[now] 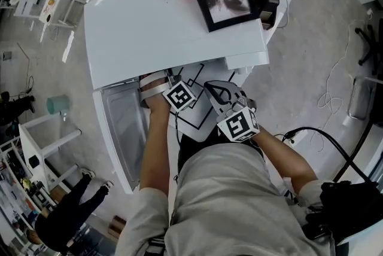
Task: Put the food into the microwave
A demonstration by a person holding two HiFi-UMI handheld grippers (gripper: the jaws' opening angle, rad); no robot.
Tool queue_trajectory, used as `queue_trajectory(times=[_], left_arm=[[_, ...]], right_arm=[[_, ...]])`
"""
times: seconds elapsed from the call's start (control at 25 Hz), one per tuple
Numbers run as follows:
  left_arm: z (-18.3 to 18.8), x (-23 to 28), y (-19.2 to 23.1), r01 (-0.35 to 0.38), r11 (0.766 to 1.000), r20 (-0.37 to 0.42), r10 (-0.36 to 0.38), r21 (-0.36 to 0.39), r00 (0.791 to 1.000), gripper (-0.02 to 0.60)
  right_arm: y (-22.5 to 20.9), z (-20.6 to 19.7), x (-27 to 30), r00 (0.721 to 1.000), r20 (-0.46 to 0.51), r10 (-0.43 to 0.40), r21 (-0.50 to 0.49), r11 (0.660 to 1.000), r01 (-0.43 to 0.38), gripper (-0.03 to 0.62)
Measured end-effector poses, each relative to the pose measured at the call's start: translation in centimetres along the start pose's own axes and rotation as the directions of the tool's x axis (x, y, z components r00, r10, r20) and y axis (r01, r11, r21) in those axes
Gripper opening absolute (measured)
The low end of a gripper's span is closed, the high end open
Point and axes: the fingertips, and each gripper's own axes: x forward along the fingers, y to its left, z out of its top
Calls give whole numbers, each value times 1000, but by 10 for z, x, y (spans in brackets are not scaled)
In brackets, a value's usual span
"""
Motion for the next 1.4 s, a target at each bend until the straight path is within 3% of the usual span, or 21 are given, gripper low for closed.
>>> queue_trajectory(times=[0.2, 0.44, 0.88, 1.04, 1.4], left_arm=[[6, 4, 3, 56, 998, 59, -55, -14, 997, 28], [11, 7, -5, 159, 987, 154, -151, -39, 976, 46], [10, 5, 2, 65, 996, 167, -53, -68, 985, 53], [10, 2, 3, 85, 994, 176, -71, -74, 982, 81], [15, -8, 6, 143, 978, 293, -93, -152, 952, 151]], right_arm=[[3, 3, 3, 1000, 0, 11, -2, 1000, -11, 11], [7, 4, 8, 1000, -4, 22, -11, 1000, -22, 11], [9, 6, 12, 1000, -7, 17, -4, 1000, -17, 11], [8, 6, 10, 1000, -12, 10, -6, 1000, -10, 11], [13, 6, 8, 1000, -14, 13, -11, 1000, -14, 11]])
